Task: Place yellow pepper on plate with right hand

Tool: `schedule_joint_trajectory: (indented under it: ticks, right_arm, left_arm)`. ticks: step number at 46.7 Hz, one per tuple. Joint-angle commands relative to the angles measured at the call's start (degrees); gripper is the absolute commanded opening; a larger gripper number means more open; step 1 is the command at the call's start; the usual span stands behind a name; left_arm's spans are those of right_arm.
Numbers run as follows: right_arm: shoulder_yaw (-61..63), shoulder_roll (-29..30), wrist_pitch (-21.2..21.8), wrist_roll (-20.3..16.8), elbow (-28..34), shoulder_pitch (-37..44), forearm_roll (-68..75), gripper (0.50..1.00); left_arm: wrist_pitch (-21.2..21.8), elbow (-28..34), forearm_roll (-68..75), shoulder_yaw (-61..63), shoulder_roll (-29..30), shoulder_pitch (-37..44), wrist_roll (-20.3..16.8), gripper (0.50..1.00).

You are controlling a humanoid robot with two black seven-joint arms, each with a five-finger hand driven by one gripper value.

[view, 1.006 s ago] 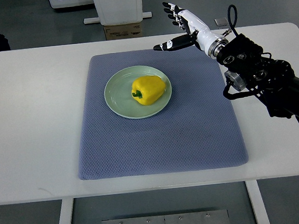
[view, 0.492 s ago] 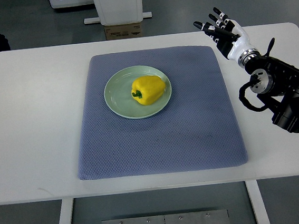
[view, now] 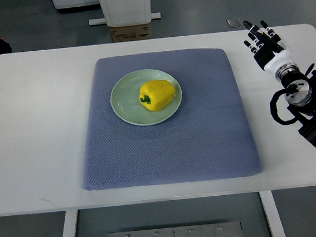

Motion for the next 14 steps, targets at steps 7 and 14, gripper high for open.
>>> schedule_joint_trajectory:
  ticks: [7, 14]
  right_arm:
    - [0.0, -0.05, -0.01, 1.02, -2.7, -1.75, 0.0, 1.0]
    - [-0.44, -0.05, -0.01, 2.61, -2.78, -2.36, -0.18, 1.0]
  left_arm:
    - [0.0, 0.0, 0.0, 0.0, 0.0, 0.0, 0.01, 1.0]
    - [0.0, 0.0, 0.0, 0.0, 0.0, 0.0, 0.01, 1.0]
